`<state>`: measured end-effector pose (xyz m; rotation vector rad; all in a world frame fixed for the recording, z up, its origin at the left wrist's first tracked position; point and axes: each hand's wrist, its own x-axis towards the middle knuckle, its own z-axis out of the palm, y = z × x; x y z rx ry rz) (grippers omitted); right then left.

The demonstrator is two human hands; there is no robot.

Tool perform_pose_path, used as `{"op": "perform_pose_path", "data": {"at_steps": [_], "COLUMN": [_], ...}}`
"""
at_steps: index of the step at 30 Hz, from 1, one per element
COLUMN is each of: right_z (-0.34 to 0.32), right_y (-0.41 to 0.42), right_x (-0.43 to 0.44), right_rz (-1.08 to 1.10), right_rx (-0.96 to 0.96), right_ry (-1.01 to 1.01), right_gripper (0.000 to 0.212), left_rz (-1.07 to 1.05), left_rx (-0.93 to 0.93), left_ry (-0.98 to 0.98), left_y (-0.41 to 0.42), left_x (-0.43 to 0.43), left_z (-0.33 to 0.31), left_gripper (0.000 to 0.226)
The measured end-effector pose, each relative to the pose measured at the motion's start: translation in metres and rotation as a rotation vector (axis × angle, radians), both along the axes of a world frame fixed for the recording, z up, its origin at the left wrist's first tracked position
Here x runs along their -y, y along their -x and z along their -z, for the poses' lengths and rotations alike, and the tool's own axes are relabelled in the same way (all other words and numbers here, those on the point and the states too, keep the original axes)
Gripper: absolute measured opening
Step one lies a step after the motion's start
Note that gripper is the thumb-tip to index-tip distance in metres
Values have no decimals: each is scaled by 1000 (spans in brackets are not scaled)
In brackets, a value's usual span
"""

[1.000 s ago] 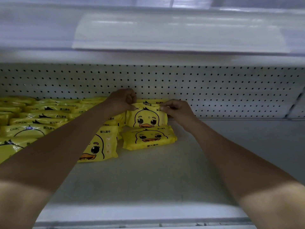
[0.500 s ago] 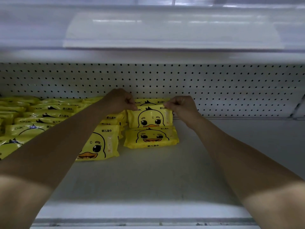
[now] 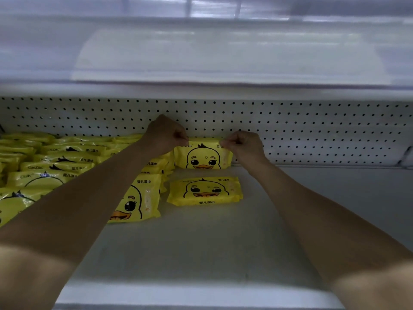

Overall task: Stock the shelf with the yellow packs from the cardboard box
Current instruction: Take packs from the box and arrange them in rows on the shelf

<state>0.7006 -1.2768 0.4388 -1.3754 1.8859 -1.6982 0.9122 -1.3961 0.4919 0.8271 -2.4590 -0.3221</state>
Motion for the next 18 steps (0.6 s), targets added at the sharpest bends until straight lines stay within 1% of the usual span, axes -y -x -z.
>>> {"op": "perform_pose_path", "data": {"at_steps": [2,5,7,10,13,14,16,18], "right_z": [-2,-1,1,6,5,2,-5,-13], "right_y": [0,-2,-2,-3,-3,-2,0,1], "right_x": [6,11,12,9,0,-5,-16,-32], "right_rz": [31,56,69,51,96,129,176,136], "right_rx": [-50,-78,-101,-85,-79,-92,-131,-160], "right_ry": [0,-5,-22,-28,-41,-34,-36,-119], "right_gripper": [11,11,12,11,35,37,30,22], "left_rz": [-56,-144,-162,-159,-147,-143,-109,-21], "left_rx": [-11,37,71,118,108,88,48,52], "left_ry": [32,119,148,146,109,113,170,176], "left_y": [3,7,9,8,3,0,-8,-15], "left_x": [0,1,0,-1,1,0,-5,-18], "left_z": [-2,-1,1,3,7,7,5,1], "left_gripper": [10,11,10,11,20,27,37,39]}}
